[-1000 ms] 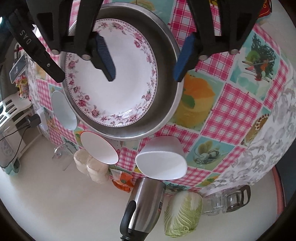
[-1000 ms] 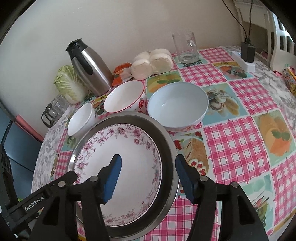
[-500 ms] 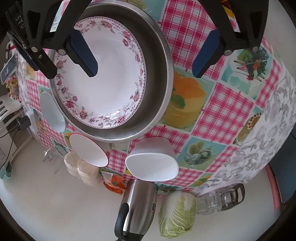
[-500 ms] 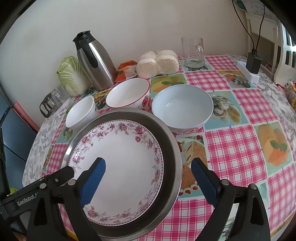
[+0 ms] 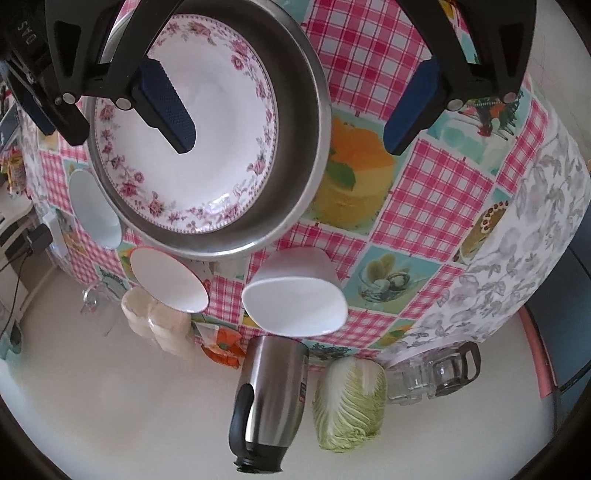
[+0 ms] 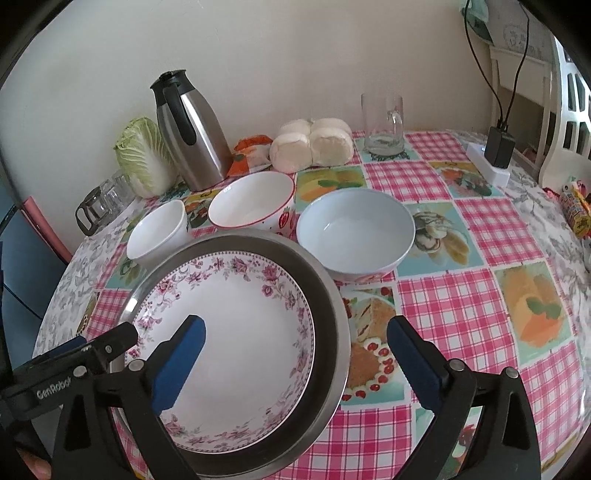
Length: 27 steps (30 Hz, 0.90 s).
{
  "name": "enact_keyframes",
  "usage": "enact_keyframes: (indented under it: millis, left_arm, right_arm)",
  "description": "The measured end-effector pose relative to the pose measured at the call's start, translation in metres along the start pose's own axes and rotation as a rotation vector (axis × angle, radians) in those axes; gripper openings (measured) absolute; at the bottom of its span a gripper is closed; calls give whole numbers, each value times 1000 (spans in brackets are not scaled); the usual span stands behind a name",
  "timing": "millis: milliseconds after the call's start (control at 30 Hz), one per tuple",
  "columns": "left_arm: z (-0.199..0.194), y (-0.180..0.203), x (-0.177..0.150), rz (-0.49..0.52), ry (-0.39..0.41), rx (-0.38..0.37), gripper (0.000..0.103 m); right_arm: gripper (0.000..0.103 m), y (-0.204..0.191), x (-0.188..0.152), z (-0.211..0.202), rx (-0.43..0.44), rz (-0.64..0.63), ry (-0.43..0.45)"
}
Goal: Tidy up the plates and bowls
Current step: 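Move both grippers back to the red-rimmed white bowl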
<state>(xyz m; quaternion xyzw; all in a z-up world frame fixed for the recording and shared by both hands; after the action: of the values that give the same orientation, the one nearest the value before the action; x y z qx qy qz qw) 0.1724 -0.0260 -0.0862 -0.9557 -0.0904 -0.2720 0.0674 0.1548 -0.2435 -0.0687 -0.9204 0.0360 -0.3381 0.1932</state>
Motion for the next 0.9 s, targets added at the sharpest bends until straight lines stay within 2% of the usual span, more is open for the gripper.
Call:
enact_keyframes:
  millis: [600, 833, 900]
  left_arm:
    - [0, 1, 44, -36, 119, -20, 103]
    - [7, 7, 60, -1, 135, -29, 103]
    - [11, 9, 65, -2, 118, -37, 103]
  right_arm:
    - [99, 11, 25, 0, 20, 44, 29]
    - [99, 14, 38, 10, 32, 50, 17]
    - [99, 16, 44, 13, 36, 59, 12]
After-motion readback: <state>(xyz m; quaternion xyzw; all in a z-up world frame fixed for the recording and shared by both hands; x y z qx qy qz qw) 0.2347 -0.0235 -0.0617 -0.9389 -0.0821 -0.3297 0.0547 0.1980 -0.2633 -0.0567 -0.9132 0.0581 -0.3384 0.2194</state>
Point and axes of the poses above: each gripper's, at about its wrist camera, not at the fingertips, and z roughly the way its jaws point, y to its right, x to its top, the point moved 4 cm from there along z, roughly the way its jaws point, and after that the axes turned 13 degrees about x, right-handed, at the moved point
